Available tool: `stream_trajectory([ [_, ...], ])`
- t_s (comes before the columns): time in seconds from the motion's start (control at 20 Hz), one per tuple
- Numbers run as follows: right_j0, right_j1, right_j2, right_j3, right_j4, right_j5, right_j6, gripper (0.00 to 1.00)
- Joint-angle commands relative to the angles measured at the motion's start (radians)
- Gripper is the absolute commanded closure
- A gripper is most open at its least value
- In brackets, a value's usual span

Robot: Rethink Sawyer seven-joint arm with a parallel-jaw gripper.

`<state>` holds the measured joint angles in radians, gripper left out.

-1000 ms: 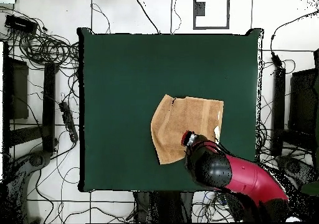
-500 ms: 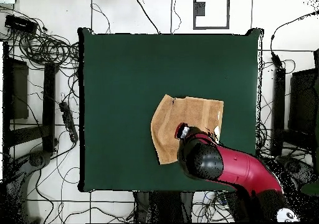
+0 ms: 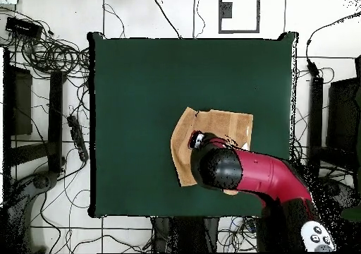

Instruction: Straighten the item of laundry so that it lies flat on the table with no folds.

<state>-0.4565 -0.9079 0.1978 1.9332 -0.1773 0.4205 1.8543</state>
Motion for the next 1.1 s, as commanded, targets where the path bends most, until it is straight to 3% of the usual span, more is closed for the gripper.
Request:
stream_trajectory([
  [0.05,0.080,0.048,0.111,-0.105,0.037,0.134,0.036,0.00],
  [0.35,0.136,0.124,0.094,-0.171,0.039,0.118,0.074,0.00],
  [0.8,0.173,0.231,0.112,-0.139,0.087,0.026,0.110,0.00],
  [1.1,0.210,0.240,0.104,-0.046,0.152,-0.022,0.203,0.00],
])
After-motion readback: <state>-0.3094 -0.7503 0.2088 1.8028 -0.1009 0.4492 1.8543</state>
